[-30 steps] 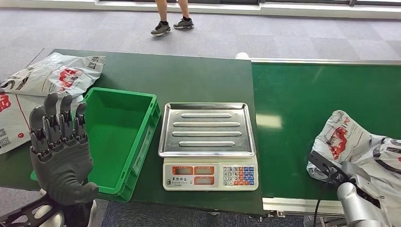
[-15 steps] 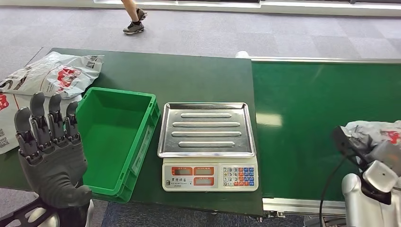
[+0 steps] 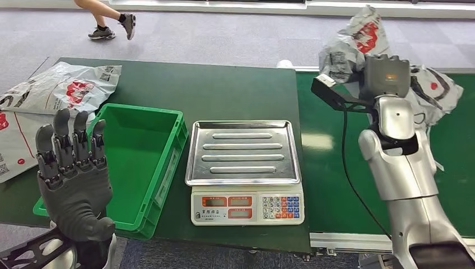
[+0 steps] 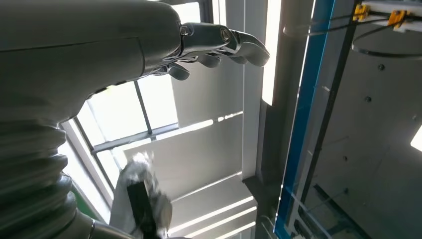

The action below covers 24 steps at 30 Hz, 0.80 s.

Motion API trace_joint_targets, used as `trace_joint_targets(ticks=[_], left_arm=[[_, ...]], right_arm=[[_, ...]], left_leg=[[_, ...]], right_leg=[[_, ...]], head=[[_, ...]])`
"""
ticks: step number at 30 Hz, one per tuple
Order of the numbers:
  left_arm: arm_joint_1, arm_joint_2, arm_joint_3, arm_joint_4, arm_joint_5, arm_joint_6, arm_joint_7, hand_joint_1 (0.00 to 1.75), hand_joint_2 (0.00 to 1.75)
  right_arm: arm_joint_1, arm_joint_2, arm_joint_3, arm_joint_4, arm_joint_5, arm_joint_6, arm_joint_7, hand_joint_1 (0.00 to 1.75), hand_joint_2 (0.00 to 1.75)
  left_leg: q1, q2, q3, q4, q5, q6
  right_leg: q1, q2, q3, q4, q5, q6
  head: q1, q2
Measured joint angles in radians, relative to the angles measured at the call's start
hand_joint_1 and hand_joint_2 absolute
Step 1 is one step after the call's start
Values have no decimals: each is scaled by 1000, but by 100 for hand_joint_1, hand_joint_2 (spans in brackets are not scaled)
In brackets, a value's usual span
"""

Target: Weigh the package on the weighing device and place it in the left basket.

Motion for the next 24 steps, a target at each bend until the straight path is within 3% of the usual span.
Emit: trace_joint_targets(ticks=[3, 8, 12, 17, 24], left_arm=[[-20, 0, -1, 25, 1, -4, 0, 0, 175], [-31, 0, -1, 49, 7, -5, 0, 0, 175], [-37, 0, -1, 66, 9, -3, 0, 0, 175], [-41, 0, -1, 80, 9, 4, 0, 0, 175], [-41, 0, 1, 83, 9, 15, -1, 0, 175]], right_arm=[[-120, 81, 94, 155, -12, -3, -48, 175, 175], [-197, 173, 172, 297, -41, -2, -127, 175, 175], [-206, 312, 260, 426, -74, -1, -234, 175, 175], [-194, 469, 375, 571, -116, -14, -291, 175, 175], [-171, 555, 472, 659, -157, -24, -345, 175, 175]], left_leg=[[0, 3, 1, 0, 1, -1], [2, -5, -2, -1, 3, -3], [2, 6, 1, -2, 0, -6], [4, 3, -1, -3, 1, -7], [5, 2, -1, -3, 1, -7]], right_leg=[[1, 3, -2, 0, 1, -1], [3, -4, -2, 1, 0, -3], [4, 6, -4, 1, 1, -5], [7, 2, -6, 1, -1, -8], [6, 1, -5, 1, -1, -9]], head=[[-1, 0], [0, 0], [-1, 0], [-1, 0], [-1, 0]])
